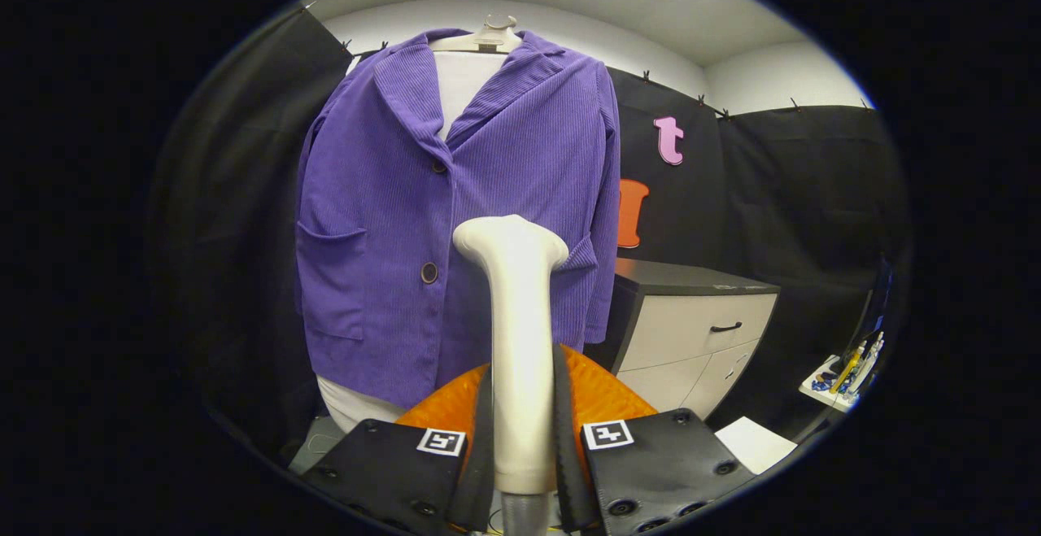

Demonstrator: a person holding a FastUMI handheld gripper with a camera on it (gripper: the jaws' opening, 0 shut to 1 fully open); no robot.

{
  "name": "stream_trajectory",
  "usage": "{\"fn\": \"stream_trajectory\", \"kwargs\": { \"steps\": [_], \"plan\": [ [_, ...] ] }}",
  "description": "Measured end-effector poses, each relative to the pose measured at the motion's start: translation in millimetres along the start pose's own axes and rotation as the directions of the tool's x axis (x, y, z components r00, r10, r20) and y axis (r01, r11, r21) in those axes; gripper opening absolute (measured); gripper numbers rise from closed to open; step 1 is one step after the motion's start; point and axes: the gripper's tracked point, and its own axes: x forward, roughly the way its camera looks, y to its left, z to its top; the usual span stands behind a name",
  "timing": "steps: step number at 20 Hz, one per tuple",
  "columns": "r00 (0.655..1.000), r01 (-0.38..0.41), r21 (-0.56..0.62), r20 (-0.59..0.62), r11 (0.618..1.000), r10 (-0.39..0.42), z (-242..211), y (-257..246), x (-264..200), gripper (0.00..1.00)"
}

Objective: Iron the clothes twice with a garment steamer, once on the left side and once on the right side.

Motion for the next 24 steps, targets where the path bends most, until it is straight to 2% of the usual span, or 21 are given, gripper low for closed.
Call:
{"fn": "stream_trajectory", "kwargs": {
  "steps": [14,19,24],
  "plan": [
    [0.993,-0.028,-0.045,-0.12,0.999,0.023,-75.6,7.3,-15.9,0.4],
    [0.992,-0.035,-0.028,-0.118,0.999,0.031,-74.7,9.1,-16.1,0.4],
    [0.997,-0.035,0.013,-0.07,0.999,0.036,-44.2,8.3,-19.0,0.4]
  ]
}}
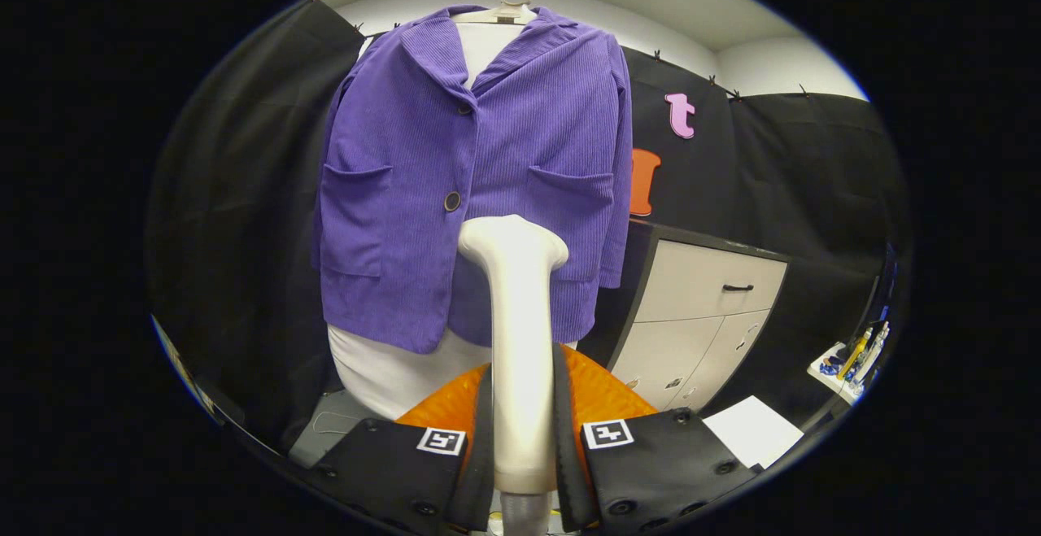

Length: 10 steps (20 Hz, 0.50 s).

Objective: Iron the clothes twice with a garment steamer, once on the left side and once on the right side.

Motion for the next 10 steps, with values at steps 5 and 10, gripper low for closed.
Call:
{"fn": "stream_trajectory", "kwargs": {
  "steps": [5,10],
  "plan": [
    [0.994,0.005,0.061,0.109,0.998,-0.011,68.3,-8.7,-9.7,0.39],
    [0.971,-0.021,0.048,0.239,0.999,0.009,149.0,-4.6,-22.2,0.39]
  ]
}}
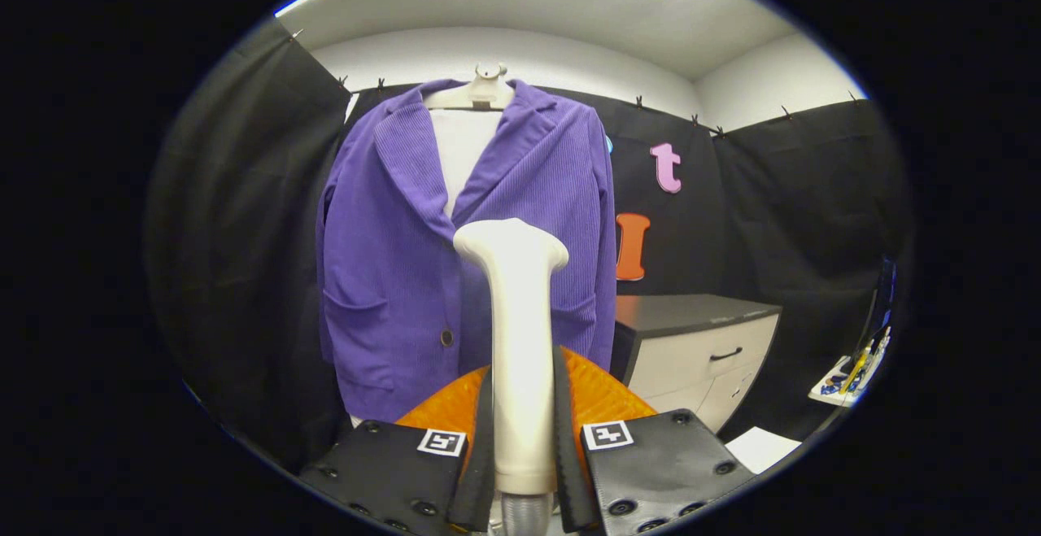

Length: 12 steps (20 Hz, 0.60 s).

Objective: Iron the clothes twice with a garment steamer, once on the left side and once on the right side.

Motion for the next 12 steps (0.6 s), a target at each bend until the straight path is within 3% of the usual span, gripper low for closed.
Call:
{"fn": "stream_trajectory", "kwargs": {
  "steps": [6,12],
  "plan": [
    [0.994,-0.066,0.032,0.085,0.997,0.063,83.7,23.3,21.0,0.39],
    [0.974,-0.179,0.02,0.142,0.984,0.174,138.2,72.6,35.5,0.39]
  ]
}}
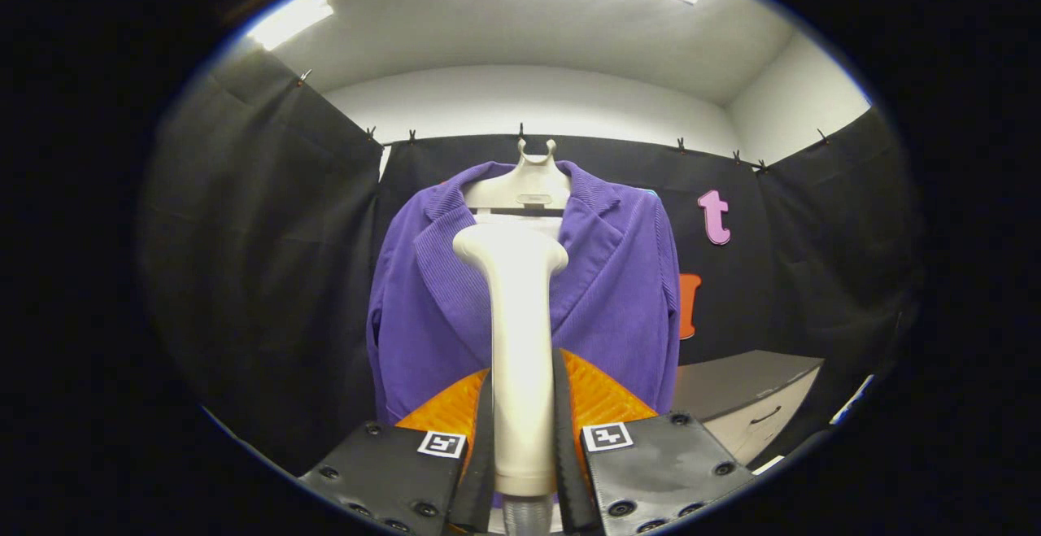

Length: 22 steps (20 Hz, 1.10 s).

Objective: Iron the clothes twice with a garment steamer, once on the left side and once on the right side.

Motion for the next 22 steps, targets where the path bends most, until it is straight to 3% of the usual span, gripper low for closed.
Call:
{"fn": "stream_trajectory", "kwargs": {
  "steps": [10,22],
  "plan": [
    [0.989,-0.137,-0.025,0.049,0.99,0.138,28.6,77.1,41.2,0.39],
    [0.992,-0.109,-0.076,0.055,0.991,0.114,12.7,84.3,65.2,0.39]
  ]
}}
